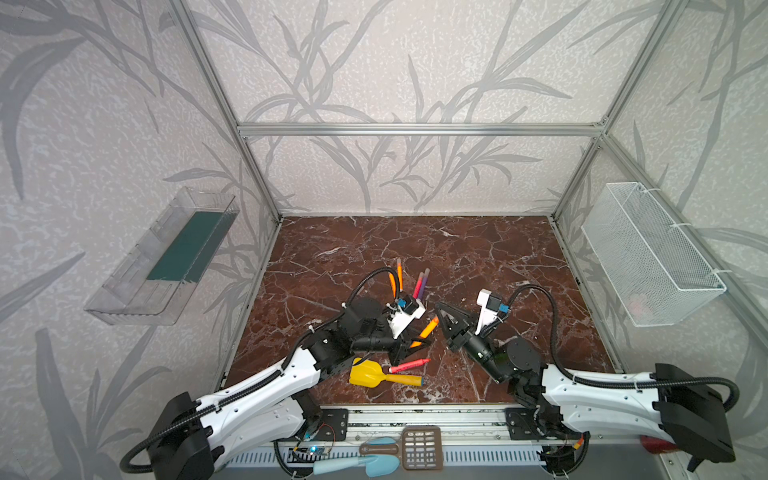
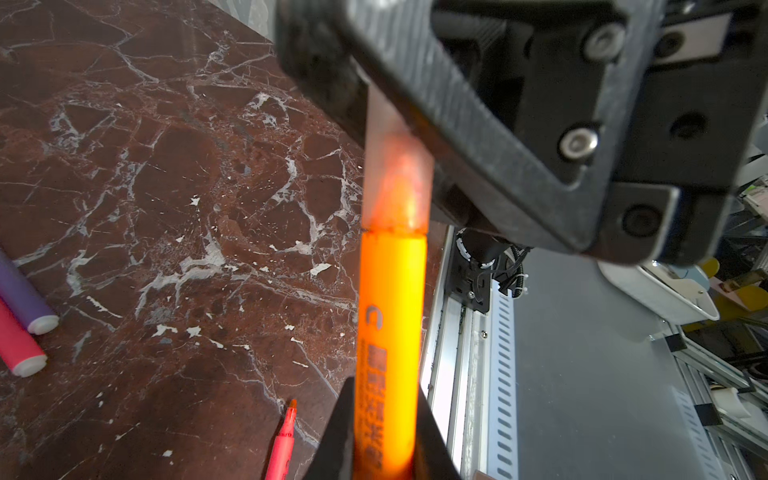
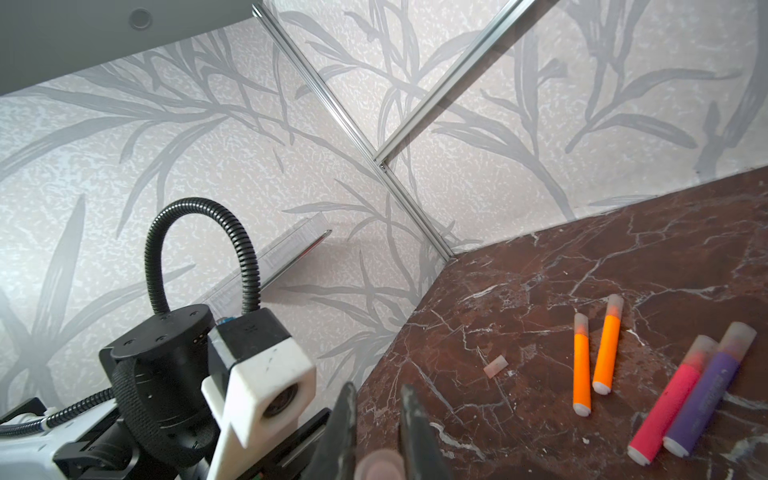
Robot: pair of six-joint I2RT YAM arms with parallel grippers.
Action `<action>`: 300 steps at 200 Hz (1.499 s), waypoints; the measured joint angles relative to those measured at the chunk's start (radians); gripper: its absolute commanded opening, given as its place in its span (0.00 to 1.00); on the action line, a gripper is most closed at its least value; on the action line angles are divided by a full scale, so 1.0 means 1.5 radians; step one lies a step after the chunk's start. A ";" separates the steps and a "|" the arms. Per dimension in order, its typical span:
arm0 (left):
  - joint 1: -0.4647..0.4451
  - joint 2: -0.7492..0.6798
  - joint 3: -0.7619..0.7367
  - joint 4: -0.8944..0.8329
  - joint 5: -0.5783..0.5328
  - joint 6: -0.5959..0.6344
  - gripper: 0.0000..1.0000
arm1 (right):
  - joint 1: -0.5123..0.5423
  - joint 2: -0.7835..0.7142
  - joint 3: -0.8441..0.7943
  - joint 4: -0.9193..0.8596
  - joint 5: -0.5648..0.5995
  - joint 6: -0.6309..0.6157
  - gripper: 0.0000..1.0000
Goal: Insert the pens into the pen caps
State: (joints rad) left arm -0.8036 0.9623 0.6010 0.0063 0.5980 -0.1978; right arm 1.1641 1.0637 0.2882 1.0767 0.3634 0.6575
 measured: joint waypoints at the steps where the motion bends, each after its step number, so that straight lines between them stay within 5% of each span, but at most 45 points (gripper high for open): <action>1: 0.000 0.000 0.000 0.000 0.000 0.000 0.00 | 0.001 0.001 -0.001 0.002 0.003 0.002 0.00; 50: 0.000 -0.003 0.000 -0.081 -0.062 0.036 0.00 | 0.083 0.076 0.051 -0.069 0.183 0.098 0.00; 113: 0.000 0.020 0.013 -0.154 -0.159 0.102 0.00 | 0.082 0.182 0.054 -0.006 0.218 0.142 0.00; 135: 0.000 -0.005 0.013 -0.138 -0.159 0.105 0.00 | 0.058 0.109 0.077 -0.110 0.178 0.153 0.41; 146: 0.023 -0.022 0.014 -0.081 -0.231 0.066 0.00 | 0.051 0.057 0.078 -0.188 0.137 0.143 0.59; 169: 0.085 -0.053 0.010 0.037 -0.337 -0.006 0.00 | 0.017 -0.051 0.072 -0.373 0.101 0.105 0.76; 230: 0.083 0.047 -0.067 0.088 -0.448 -0.120 0.00 | -0.139 -0.292 0.073 -0.642 0.108 -0.020 0.94; 300: 0.117 0.220 -0.024 0.080 -0.490 -0.189 0.00 | -0.397 -0.273 0.055 -0.701 0.122 -0.131 0.97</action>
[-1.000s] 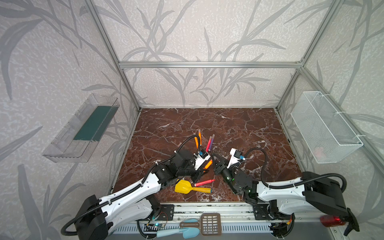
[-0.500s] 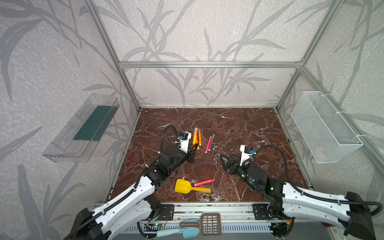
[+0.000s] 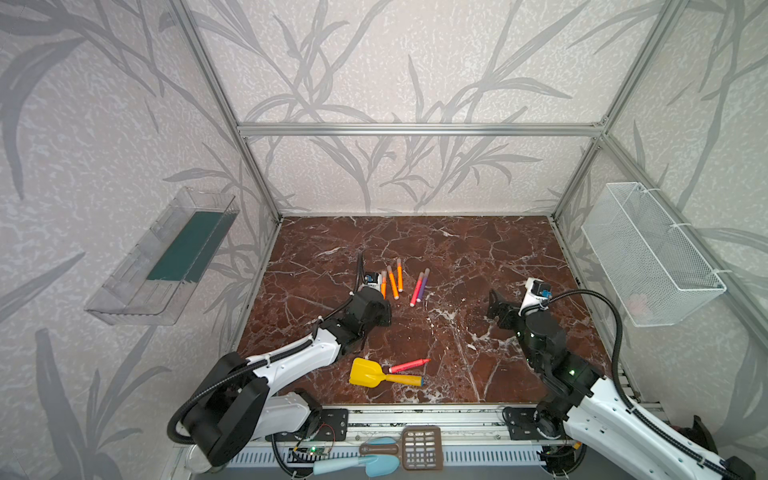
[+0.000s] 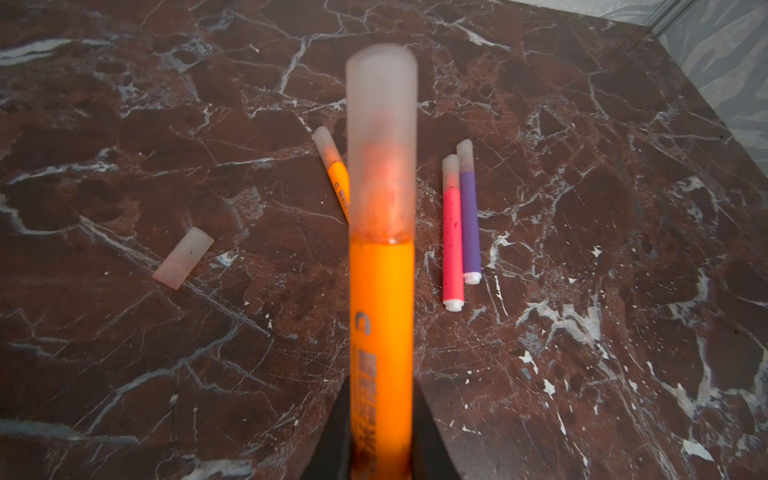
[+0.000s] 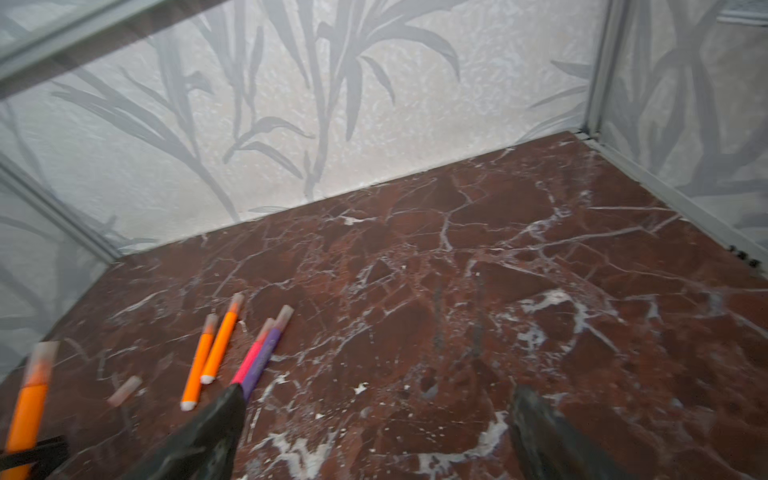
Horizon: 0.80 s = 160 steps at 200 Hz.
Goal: Insert the pens into the pen caps
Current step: 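Lower the capped orange marker onto the table with the left gripper and release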
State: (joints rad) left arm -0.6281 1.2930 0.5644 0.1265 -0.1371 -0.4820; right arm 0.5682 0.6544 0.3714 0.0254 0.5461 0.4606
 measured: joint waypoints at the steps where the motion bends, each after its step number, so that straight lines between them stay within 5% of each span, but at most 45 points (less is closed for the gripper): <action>1: 0.001 0.004 0.002 0.000 0.000 -0.001 0.00 | -0.003 0.002 0.000 0.000 -0.001 0.000 0.97; 47: 0.023 0.106 0.046 -0.005 0.005 -0.021 0.00 | -0.149 0.180 -0.005 0.020 -0.038 0.009 0.96; 101: 0.036 0.173 0.080 -0.030 -0.007 -0.036 0.00 | -0.156 0.288 0.040 0.037 -0.074 0.014 0.99; 160: 0.040 0.214 0.117 -0.060 -0.026 -0.046 0.05 | -0.156 0.260 0.033 0.053 -0.093 0.013 0.99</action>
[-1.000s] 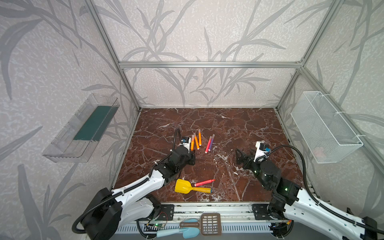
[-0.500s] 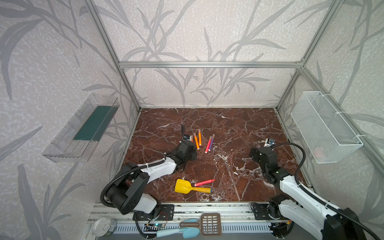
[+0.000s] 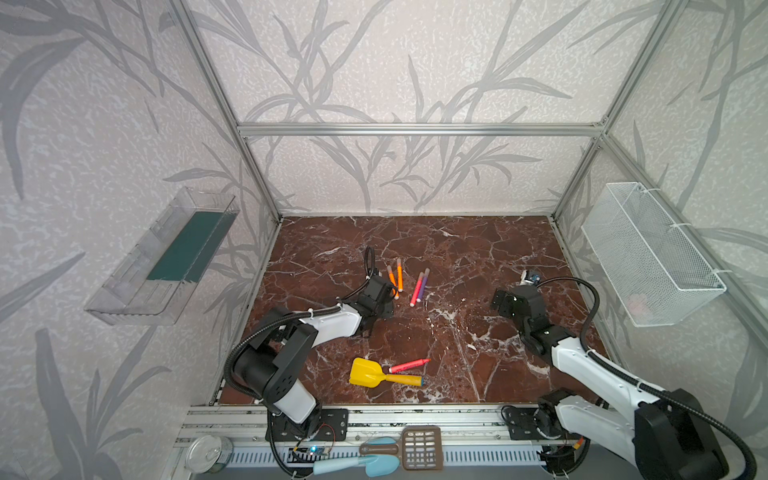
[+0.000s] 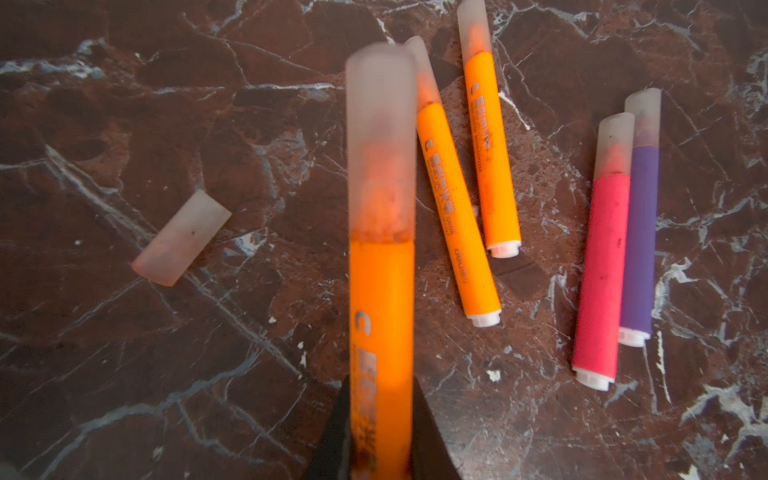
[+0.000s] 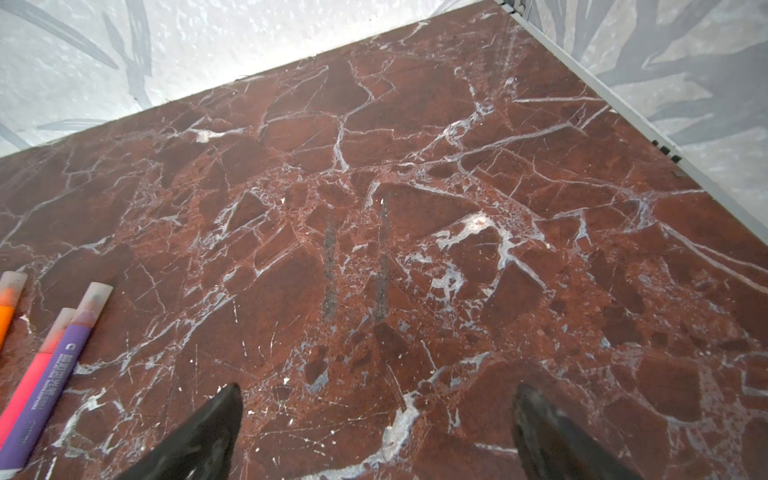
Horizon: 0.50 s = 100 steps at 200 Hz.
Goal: Insert the pens into the pen caps
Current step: 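Lower the capped orange marker onto the table with the left gripper and release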
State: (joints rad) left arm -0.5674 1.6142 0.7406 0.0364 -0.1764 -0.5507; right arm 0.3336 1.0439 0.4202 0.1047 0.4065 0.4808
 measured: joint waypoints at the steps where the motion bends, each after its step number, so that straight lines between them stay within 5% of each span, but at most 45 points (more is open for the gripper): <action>1: 0.000 0.000 0.001 -0.001 0.000 0.000 0.05 | 0.000 -0.001 -0.001 0.000 0.000 0.000 0.99; 34: 0.000 0.012 0.025 -0.014 0.004 0.001 0.15 | 0.000 -0.033 -0.017 0.009 -0.004 0.000 0.99; 100: 0.000 0.004 0.056 -0.075 0.003 0.021 0.59 | 0.000 -0.039 -0.026 0.018 -0.015 -0.001 0.99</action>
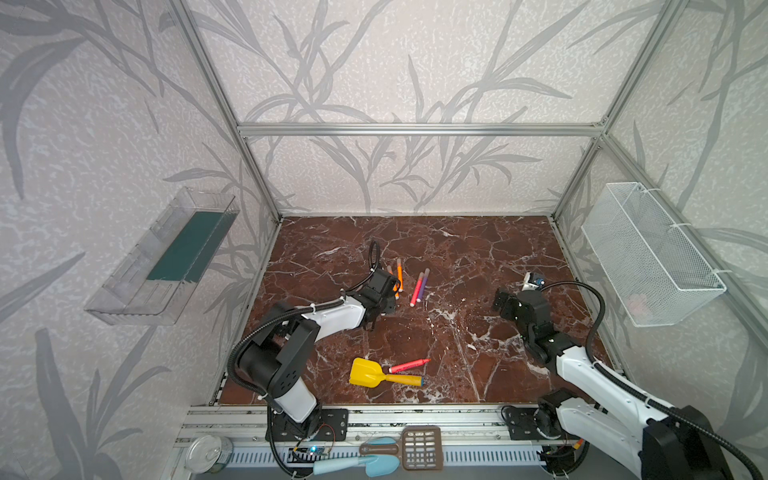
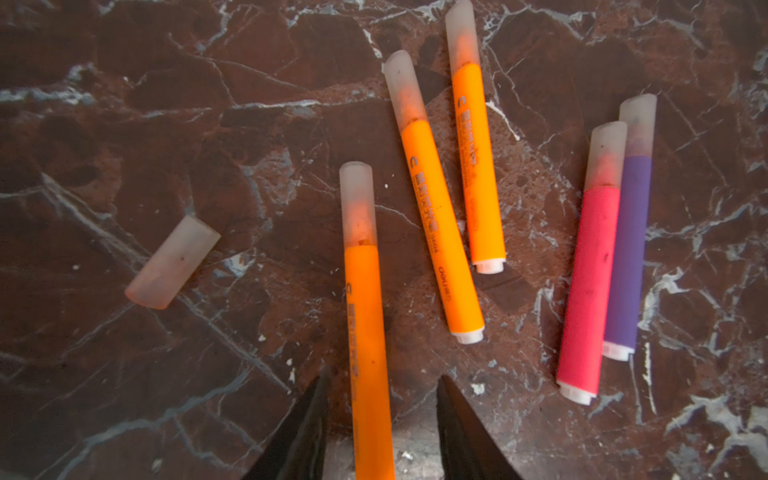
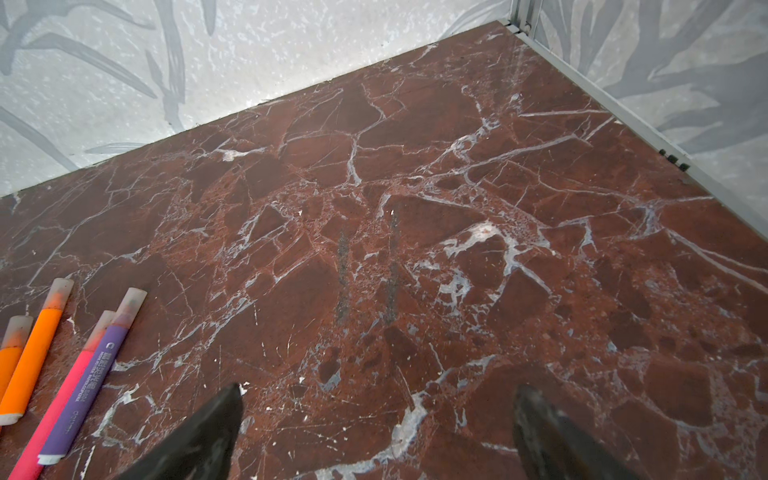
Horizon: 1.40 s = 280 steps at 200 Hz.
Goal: Insert the pens into the pen caps
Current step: 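Lower the capped orange marker onto the table with the left gripper and release, then grasp the uncapped pink marker near the yellow scoop with the left gripper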
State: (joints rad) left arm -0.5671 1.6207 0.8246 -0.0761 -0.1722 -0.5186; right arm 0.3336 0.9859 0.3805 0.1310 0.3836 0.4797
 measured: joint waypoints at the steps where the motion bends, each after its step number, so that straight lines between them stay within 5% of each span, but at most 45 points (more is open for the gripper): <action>1: 0.000 -0.001 0.000 -0.001 0.000 0.002 0.60 | 0.000 0.000 0.000 0.000 0.000 0.000 0.99; 78: -0.035 -0.199 -0.110 0.058 0.084 0.146 0.66 | 0.000 -0.002 -0.003 0.001 -0.007 -0.002 0.99; 137: -0.216 -0.182 -0.171 0.117 0.092 0.254 0.65 | 0.000 -0.028 -0.017 0.012 -0.016 -0.002 0.99; 280: -0.319 -0.157 -0.240 0.185 0.061 0.281 0.69 | 0.000 -0.097 -0.052 0.014 -0.043 -0.002 0.99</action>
State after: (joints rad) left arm -1.0462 1.3853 0.4648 0.2008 -0.0803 -0.0978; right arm 0.3336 0.8402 0.3031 0.1524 0.3191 0.4767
